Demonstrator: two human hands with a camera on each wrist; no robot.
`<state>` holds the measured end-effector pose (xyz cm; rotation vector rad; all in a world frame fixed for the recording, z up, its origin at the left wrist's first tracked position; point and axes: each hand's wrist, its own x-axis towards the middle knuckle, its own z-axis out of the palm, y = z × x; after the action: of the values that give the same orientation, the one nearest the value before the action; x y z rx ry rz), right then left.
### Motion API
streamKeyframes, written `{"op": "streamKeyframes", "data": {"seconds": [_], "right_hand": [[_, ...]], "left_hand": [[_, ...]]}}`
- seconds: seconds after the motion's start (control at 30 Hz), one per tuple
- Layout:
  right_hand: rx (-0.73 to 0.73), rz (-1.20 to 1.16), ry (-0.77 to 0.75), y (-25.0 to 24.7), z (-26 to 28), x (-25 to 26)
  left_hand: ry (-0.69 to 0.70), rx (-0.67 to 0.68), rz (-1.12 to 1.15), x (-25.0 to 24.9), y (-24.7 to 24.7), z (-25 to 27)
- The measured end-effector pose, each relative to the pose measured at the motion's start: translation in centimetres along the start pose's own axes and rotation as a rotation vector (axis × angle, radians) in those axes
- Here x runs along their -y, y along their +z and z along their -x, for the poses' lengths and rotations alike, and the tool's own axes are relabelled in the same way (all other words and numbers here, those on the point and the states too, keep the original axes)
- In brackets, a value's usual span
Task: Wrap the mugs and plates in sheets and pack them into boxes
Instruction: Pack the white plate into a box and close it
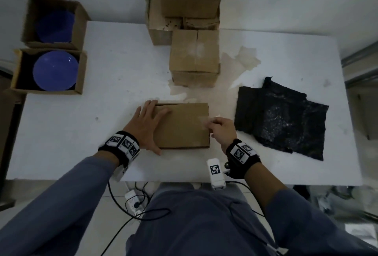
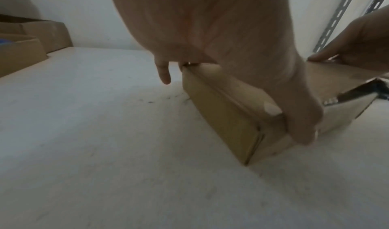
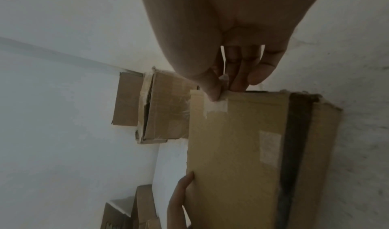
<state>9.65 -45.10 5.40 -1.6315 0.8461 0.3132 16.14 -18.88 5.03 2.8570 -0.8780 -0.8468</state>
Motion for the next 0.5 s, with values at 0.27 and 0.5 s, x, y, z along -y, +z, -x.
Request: {"op": "streamKeyframes", "data": {"seconds": [0.27,0.5], "right_hand": [[-0.132,-0.032,0.046,0.5,-1.0,-1.3],[-0.366,0.076,-0.043,1.9,-0.3,-2.4]], "left_hand": [[0.059,-0.077,-0.005,1.0,-0.1,0.5],[0.069,-0.070,0.061,1.1,0.2,0.5]]}}
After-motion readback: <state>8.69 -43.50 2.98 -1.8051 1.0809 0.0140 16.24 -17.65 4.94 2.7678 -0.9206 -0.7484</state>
